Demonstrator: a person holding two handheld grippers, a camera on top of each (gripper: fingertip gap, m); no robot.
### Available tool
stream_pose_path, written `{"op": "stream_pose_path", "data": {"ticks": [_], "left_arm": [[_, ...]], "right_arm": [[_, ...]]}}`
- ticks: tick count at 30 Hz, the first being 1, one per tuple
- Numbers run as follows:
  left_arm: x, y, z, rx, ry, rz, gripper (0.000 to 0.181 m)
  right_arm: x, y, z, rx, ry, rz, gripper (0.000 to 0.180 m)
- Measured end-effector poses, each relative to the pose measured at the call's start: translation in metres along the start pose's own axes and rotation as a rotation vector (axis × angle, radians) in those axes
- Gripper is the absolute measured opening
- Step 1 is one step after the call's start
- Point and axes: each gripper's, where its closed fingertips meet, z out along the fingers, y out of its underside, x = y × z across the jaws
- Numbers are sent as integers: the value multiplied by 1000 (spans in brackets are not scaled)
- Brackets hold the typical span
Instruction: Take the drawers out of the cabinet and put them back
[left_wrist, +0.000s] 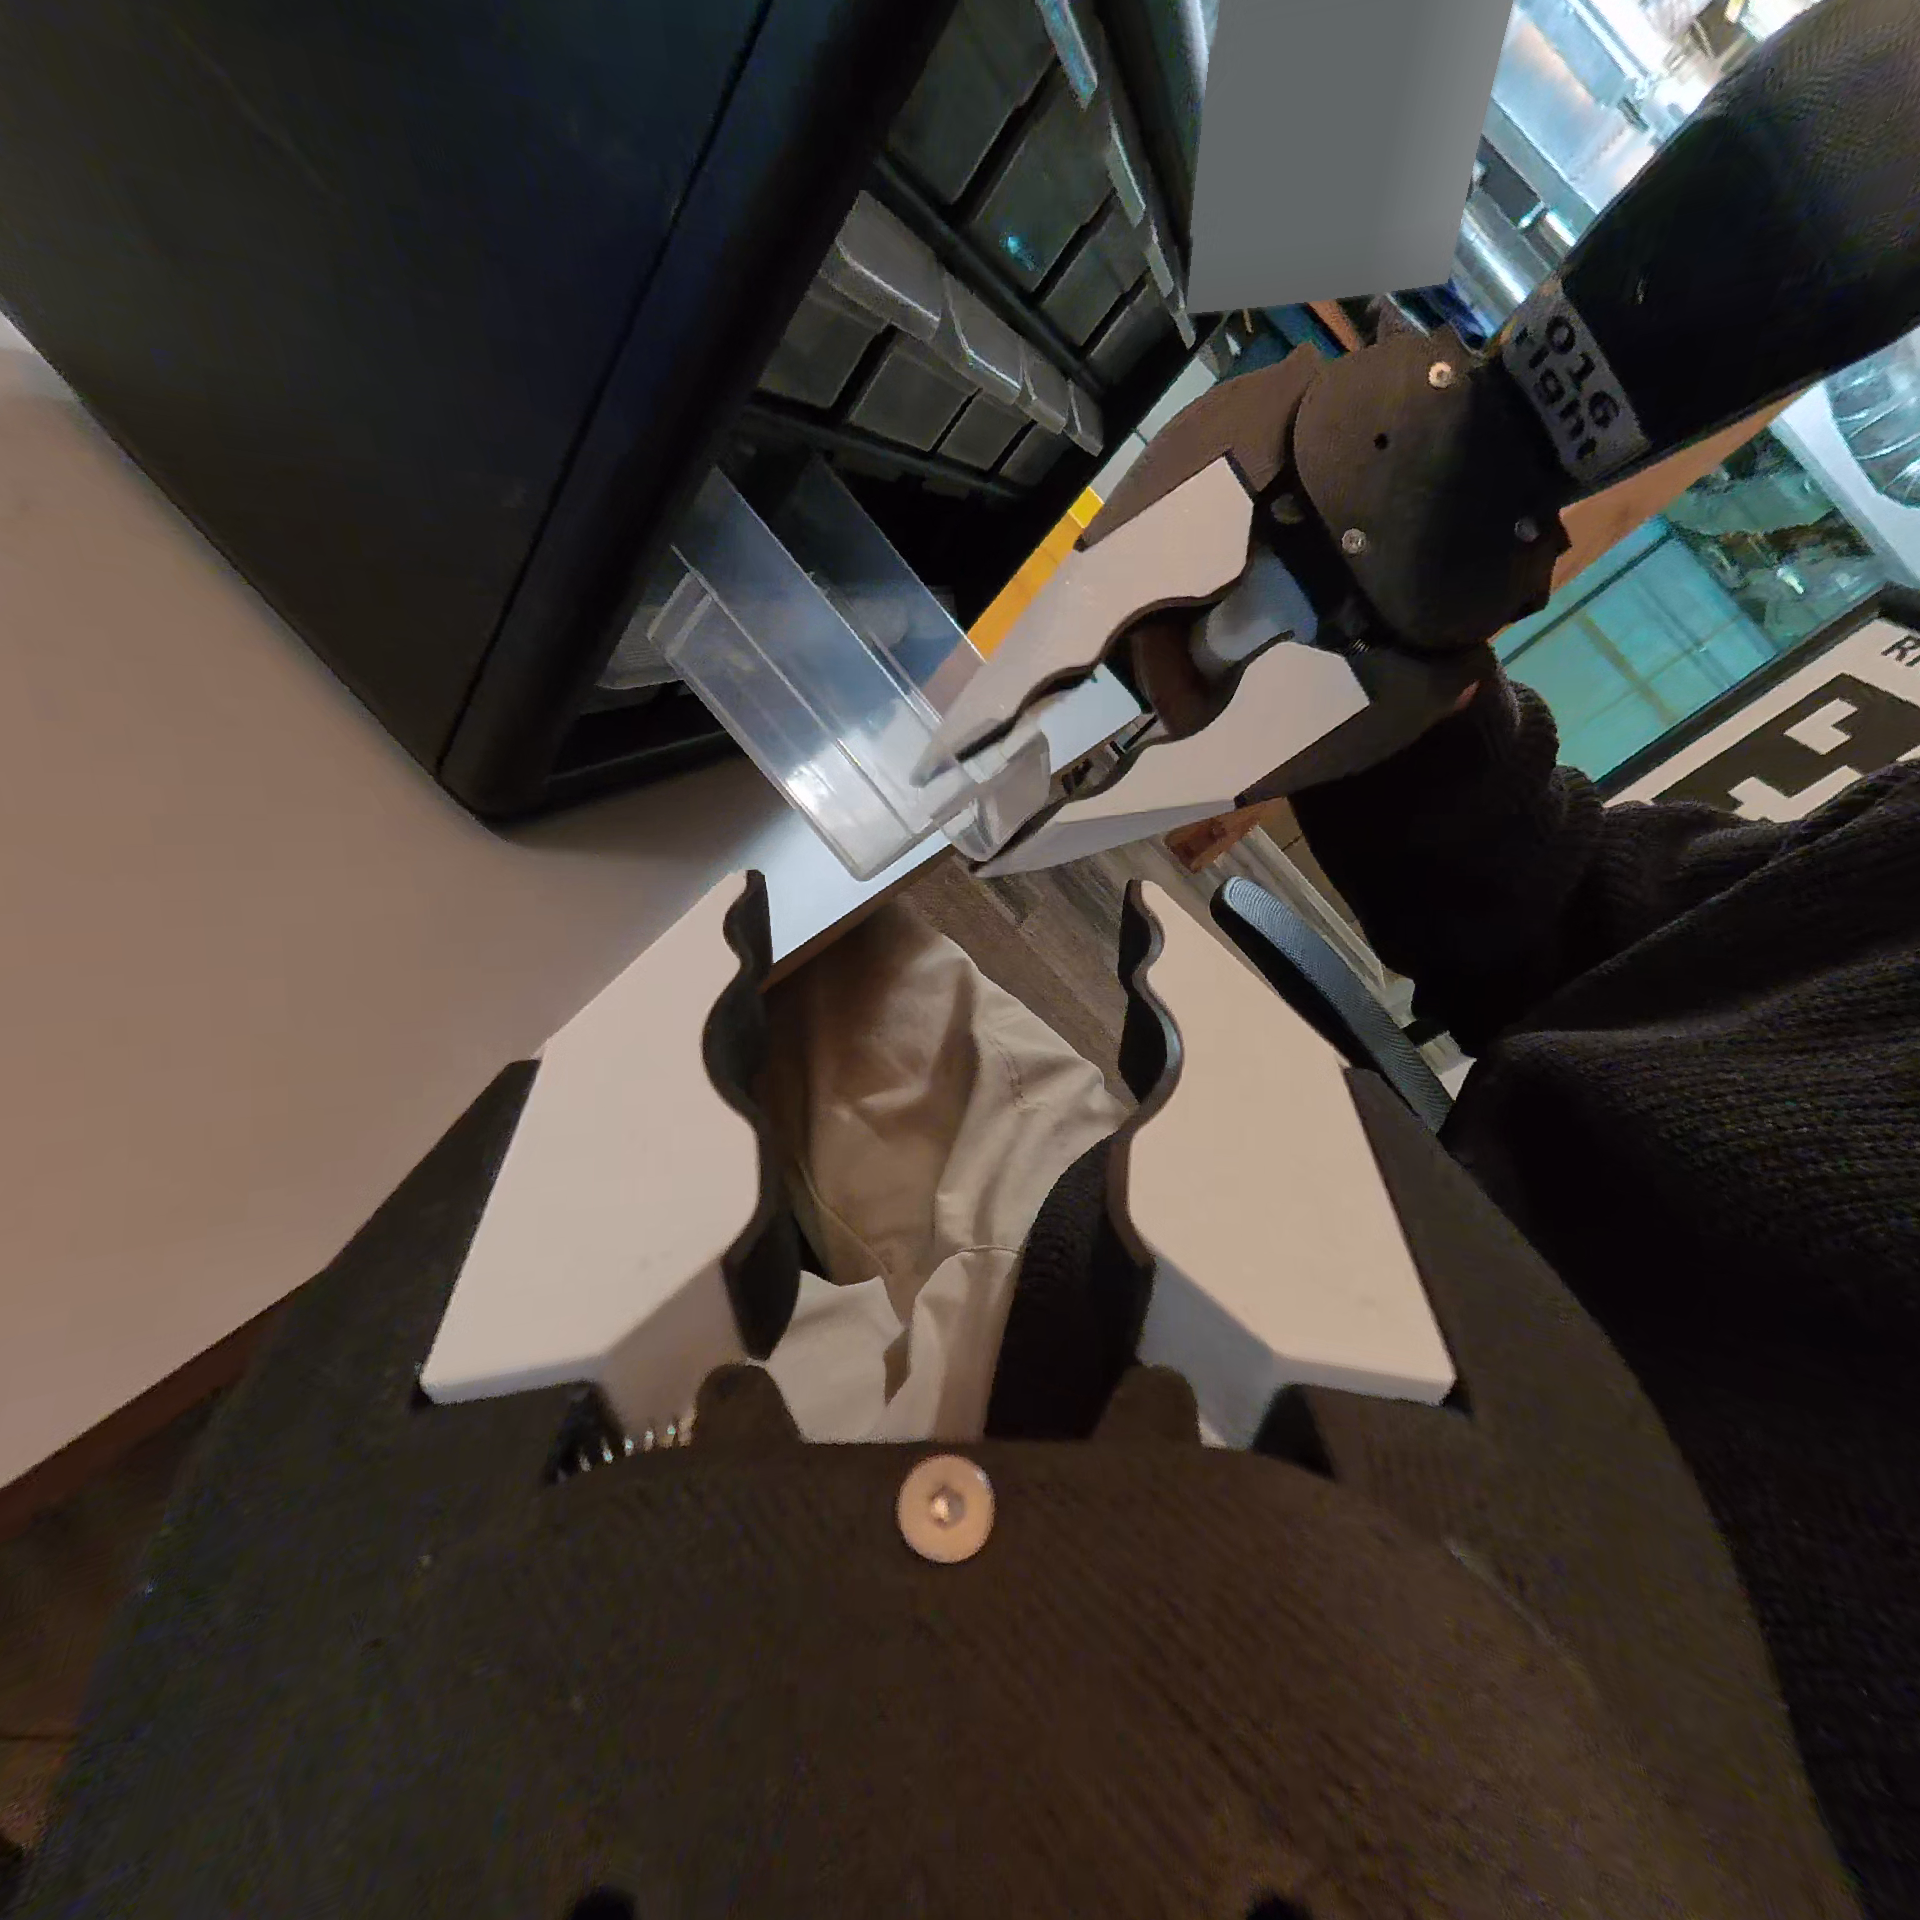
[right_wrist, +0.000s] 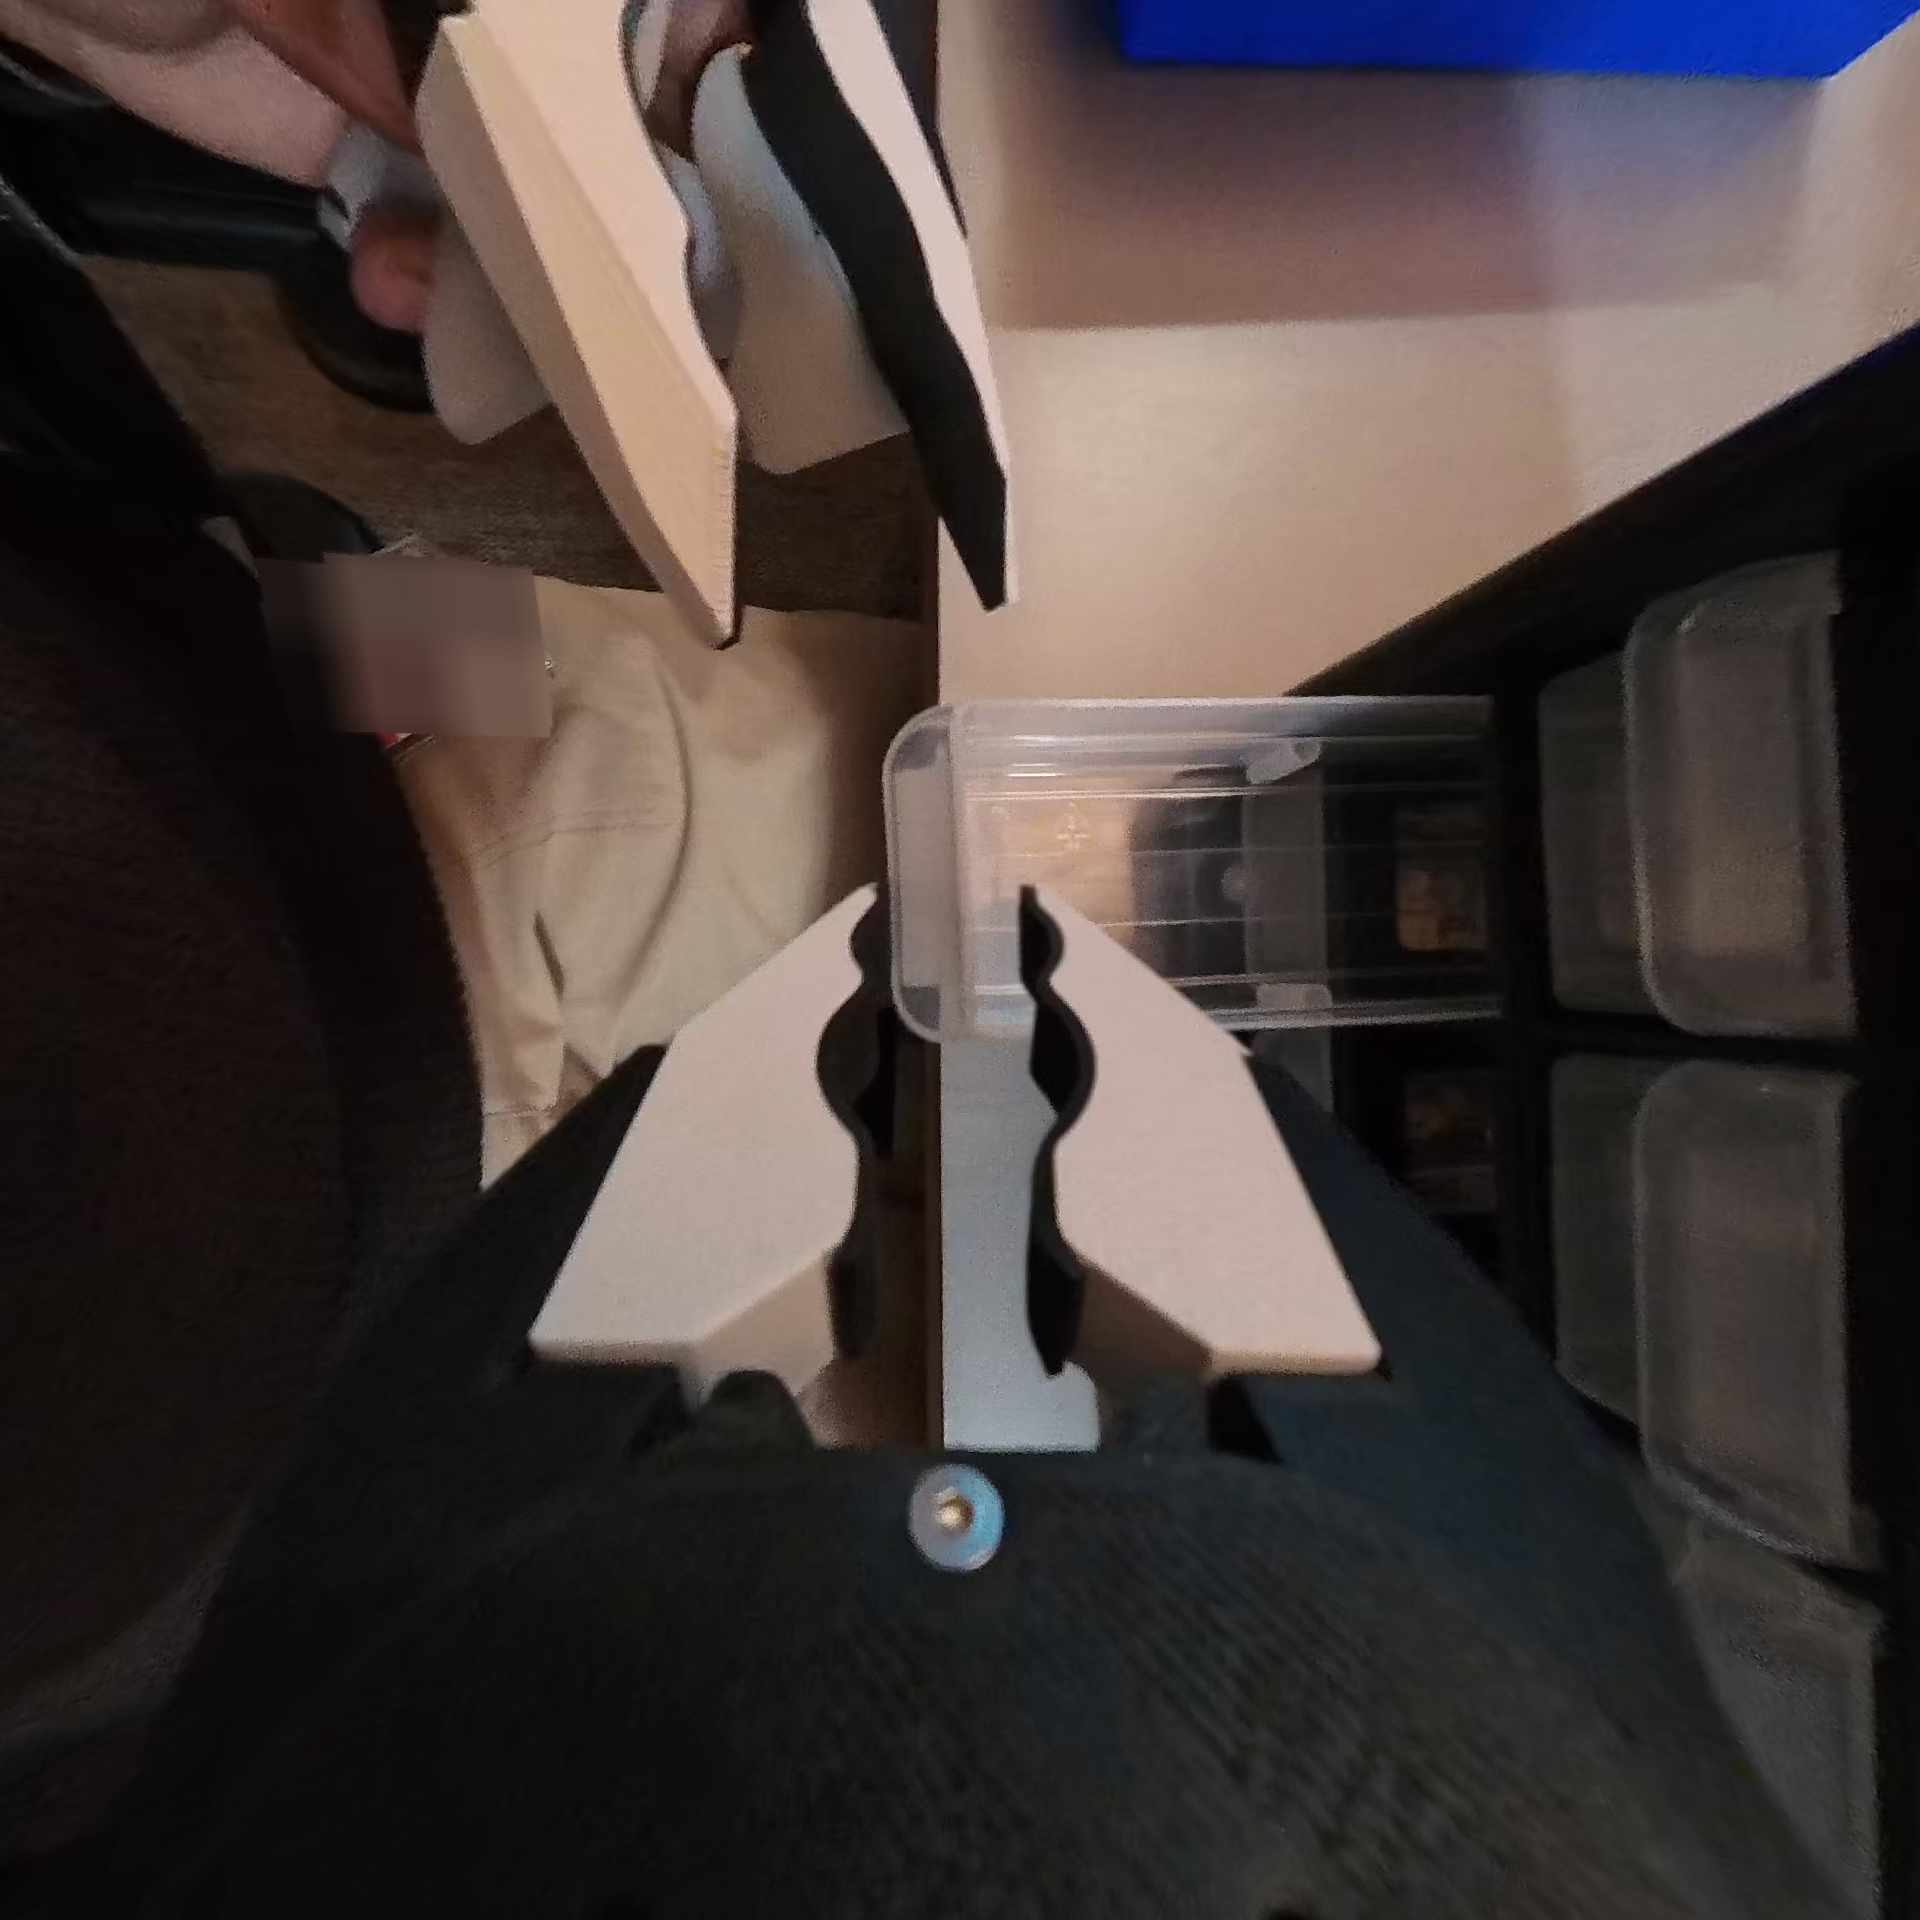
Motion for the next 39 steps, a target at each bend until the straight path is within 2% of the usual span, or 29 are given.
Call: {"op": "stream_pose_path", "data": {"ticks": [3, 6, 8, 11, 14, 15, 20, 27, 39], "left_arm": [[-1, 1, 0, -1, -5, -4, 66], [-2, 0, 0, 0, -10, 0, 65], [-2, -1, 0, 4, -11, 3, 65], [-1, -4, -1, 21, -11, 15, 64], [4, -15, -6, 73, -34, 99, 59], [5, -16, -7, 77, -49, 132, 58], [6, -12, -4, 50, -69, 178, 58], [4, -9, -1, 33, -68, 166, 59], [8, -13, -3, 51, -56, 186, 58]], "right_arm": [[11, 1, 1, 18, 77, 18, 46], [14, -7, -9, 106, 146, -7, 49], [7, -20, -21, 233, 159, -23, 39], [-22, -36, -32, 422, 57, -15, 17], [-39, -33, -25, 527, -17, 24, 0], [-41, -28, -19, 544, -23, 35, 0], [-23, -3, 10, 517, 102, 30, 0], [-1, -10, 10, 568, 210, 43, 0], [65, -5, 17, 602, 365, 287, 0]]}}
